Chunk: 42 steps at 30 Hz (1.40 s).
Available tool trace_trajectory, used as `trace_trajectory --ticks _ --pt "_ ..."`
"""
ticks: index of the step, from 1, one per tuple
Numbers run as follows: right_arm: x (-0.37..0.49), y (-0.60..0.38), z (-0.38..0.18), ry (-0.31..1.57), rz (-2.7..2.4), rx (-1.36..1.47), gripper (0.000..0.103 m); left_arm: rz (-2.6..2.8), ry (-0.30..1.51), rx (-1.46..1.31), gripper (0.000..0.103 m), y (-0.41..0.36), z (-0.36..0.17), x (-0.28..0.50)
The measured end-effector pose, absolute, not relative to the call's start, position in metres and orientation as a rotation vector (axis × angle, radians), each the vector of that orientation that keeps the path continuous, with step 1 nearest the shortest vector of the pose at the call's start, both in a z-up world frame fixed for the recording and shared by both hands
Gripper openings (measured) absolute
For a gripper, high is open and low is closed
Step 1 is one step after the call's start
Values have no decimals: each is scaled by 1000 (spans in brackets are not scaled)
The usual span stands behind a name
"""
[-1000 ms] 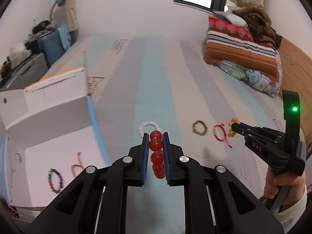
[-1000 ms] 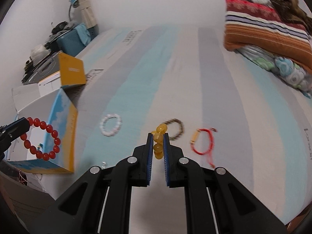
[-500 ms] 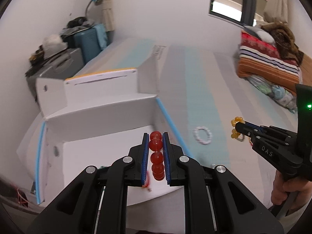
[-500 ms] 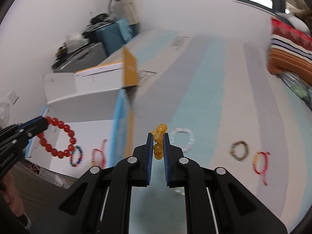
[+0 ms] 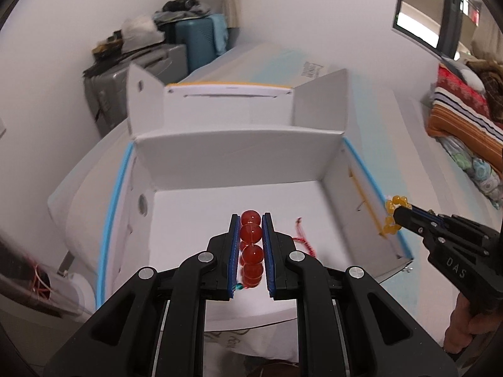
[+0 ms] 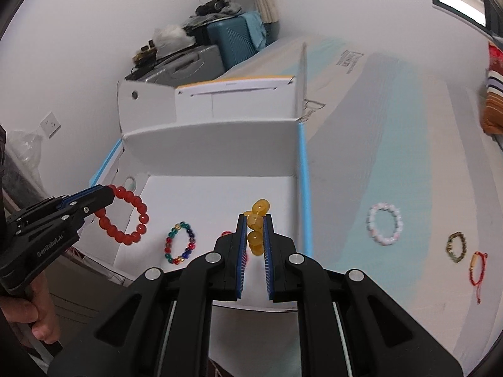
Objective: Organize jewelry
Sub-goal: 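Carry both held bracelets over to the open white box, then open left tool releasing red bracelet while right tool releases yellow bracelet, then move both open tools back toward the pearl strand and red cord bracelet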
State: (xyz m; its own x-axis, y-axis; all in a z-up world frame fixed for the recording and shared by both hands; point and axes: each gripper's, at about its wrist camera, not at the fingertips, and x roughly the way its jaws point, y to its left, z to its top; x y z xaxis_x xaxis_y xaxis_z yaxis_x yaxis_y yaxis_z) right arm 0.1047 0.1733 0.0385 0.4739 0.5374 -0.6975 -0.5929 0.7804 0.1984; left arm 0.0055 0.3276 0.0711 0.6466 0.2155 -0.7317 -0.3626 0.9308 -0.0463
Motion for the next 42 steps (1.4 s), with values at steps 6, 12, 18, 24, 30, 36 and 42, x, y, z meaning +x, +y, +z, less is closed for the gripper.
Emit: trace_trajectory --ticks 6,12,18,24,30,36,42 --pt "99 202 23 875 698 -142 9 366 829 -202 13 345 63 -2" --pt "104 221 2 926 671 -186 9 394 873 -207 13 356 51 1" --pt "103 224 -8 937 653 -194 12 385 904 -220 13 362 37 7" --pt "100 228 -6 927 652 -207 22 385 910 -223 16 363 35 8" --pt "97 210 15 866 647 -159 56 420 864 -200 43 358 49 4" --pt "94 154 41 740 560 -123 89 426 796 -186 91 338 66 -8" --pt "111 76 41 710 421 -72 93 387 719 -184 97 303 82 -14"
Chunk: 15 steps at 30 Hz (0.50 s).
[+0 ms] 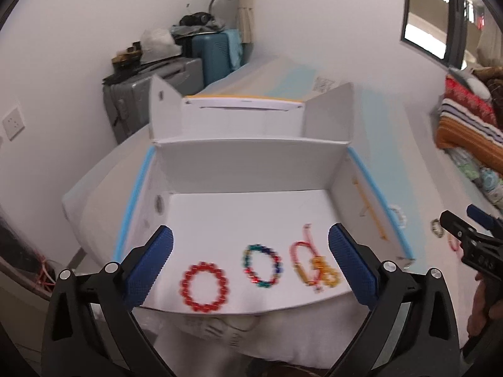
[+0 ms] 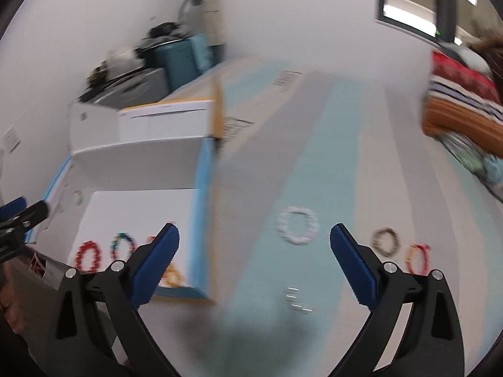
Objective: Organize jewelry
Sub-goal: 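Move both open tools back toward the pearl strand and red cord bracelet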
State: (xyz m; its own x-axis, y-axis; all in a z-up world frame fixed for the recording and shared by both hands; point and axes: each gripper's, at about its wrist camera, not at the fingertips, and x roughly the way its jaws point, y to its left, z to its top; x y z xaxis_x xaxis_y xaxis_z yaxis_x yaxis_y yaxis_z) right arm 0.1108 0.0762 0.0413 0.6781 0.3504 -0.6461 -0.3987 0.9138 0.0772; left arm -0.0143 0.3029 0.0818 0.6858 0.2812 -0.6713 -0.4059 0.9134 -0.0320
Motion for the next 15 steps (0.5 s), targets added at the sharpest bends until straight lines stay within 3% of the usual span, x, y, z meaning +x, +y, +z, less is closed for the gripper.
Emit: trace_trajectory --ticks 15 --pt "159 -71 -3 751 196 -39 96 135 740 -66 97 147 66 32"
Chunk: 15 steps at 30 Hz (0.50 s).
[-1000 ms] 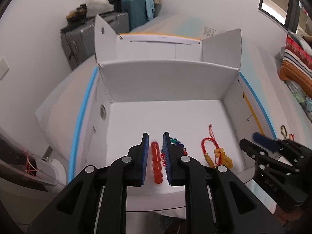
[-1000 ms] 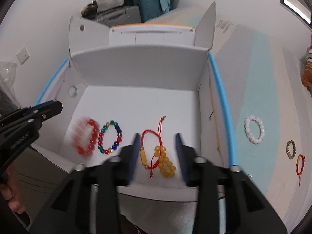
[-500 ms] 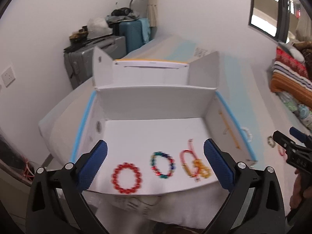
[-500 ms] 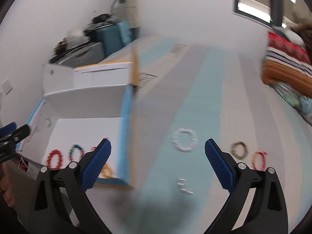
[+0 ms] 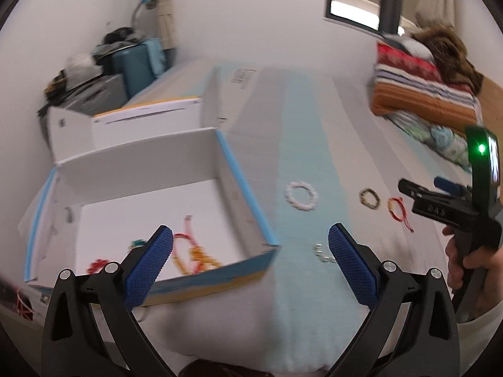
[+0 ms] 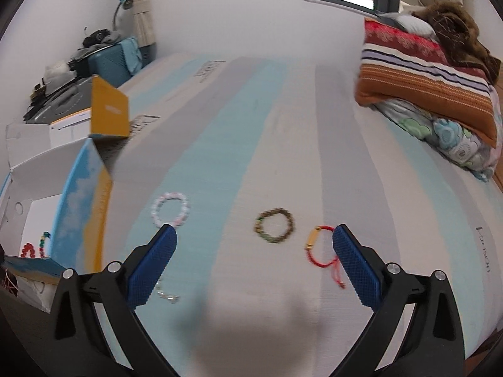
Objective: Organize jewelry
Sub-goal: 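Move both open tools back toward the pearl strand and red cord bracelet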
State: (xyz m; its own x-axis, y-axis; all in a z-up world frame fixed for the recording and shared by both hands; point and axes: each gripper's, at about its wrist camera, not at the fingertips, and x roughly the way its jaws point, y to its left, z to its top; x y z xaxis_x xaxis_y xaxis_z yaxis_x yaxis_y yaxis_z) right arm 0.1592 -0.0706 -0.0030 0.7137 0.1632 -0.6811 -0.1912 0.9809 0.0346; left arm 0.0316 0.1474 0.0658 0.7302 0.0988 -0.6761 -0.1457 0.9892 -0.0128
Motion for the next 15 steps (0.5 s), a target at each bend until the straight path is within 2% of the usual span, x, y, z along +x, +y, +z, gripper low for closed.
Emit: trace_trajectory --ticks 6,15 --pt "167 -100 -16 757 144 -48 96 74 753 -37 97 98 45 51" --pt "199 -139 -54 877 113 26 96 63 799 -26 97 48 4 90"
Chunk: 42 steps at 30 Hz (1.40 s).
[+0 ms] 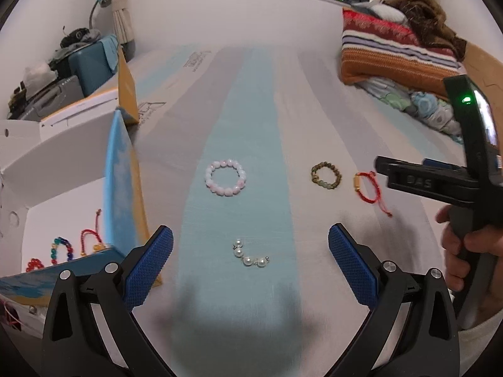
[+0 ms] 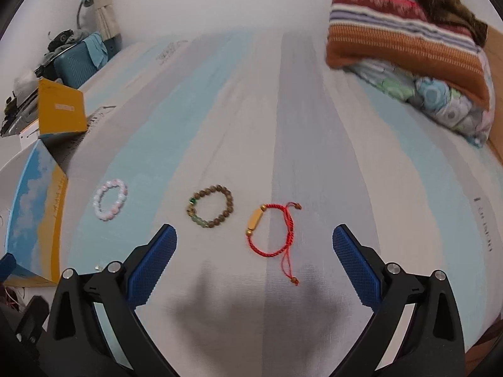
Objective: Organize jewelry
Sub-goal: 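Move both open tools back toward the pearl strand and red cord bracelet, then close left tool on pearl strand while right tool closes on red cord bracelet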
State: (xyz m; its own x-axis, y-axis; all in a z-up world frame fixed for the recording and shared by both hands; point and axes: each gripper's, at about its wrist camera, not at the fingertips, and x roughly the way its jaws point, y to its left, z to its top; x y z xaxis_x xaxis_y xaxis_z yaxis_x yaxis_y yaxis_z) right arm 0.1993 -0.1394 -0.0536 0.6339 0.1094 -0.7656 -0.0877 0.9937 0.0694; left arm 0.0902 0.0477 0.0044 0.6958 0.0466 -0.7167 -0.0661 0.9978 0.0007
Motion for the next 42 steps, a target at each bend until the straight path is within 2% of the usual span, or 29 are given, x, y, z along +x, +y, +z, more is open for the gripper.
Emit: trace_trajectory --ticks 11,17,23,25,26,29,34,37,39,42 --pt "236 -159 -107 948 102 48 94 86 879 -81 94 51 -64 137" --pt "251 -158 -129 993 103 34 82 79 868 -79 93 50 -80 140" --pt "253 -153 -141 1015 120 22 68 66 875 -83 86 50 -87 142" --pt "254 -153 -144 1019 125 29 65 51 898 -77 79 50 -94 146" --pt "254 -152 -145 1016 124 24 63 50 917 -81 71 52 -99 148" --pt "253 -148 -146 1006 133 3 55 58 918 -89 66 56 -103 147" --pt "251 -149 -146 997 139 11 42 65 915 -84 46 56 -102 145" --pt "250 -151 -145 992 141 18 32 55 922 -92 27 58 -102 144" --pt "250 -151 -143 982 152 12 20 47 925 -95 11 59 -103 145" --pt "248 -150 -141 967 155 4 11 34 924 -94 10 61 -101 143"
